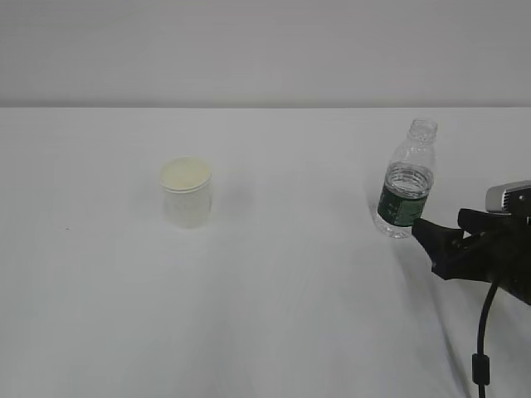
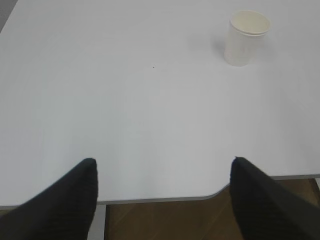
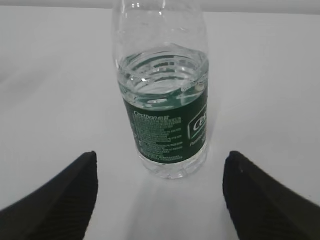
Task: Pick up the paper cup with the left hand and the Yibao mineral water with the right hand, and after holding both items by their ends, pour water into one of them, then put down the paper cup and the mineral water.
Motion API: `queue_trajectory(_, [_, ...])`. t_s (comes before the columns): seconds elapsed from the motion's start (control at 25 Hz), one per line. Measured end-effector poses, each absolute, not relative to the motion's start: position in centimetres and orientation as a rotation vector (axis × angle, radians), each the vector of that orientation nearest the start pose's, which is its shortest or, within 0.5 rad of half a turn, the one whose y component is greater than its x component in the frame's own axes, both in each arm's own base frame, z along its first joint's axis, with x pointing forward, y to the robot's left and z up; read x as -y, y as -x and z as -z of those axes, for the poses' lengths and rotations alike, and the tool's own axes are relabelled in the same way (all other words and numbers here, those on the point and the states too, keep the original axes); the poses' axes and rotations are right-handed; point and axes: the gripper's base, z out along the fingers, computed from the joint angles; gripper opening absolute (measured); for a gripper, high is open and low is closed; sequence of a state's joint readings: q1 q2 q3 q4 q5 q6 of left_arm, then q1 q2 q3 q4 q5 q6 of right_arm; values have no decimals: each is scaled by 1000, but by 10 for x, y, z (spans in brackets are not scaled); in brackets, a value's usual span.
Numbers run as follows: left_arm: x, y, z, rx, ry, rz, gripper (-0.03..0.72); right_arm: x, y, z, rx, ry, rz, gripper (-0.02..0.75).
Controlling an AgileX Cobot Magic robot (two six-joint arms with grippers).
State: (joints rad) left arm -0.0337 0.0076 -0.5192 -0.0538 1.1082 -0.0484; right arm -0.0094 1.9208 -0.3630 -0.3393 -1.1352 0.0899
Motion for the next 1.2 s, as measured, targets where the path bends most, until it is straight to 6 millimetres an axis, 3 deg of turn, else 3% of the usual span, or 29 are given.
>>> queue_trajectory(0.4, [4, 8, -279, -2081, 11, 115, 592, -25, -277, -96, -1873, 258, -240, 591])
queue_trajectory(0.96, [4, 8, -279, -2081, 11, 115, 592, -25, -302, -74, -1886, 266, -249, 591])
queue_trajectory(1.2, [4, 8, -279, -2081, 11, 115, 592, -27, -311, -76, -1857, 300, -244, 591])
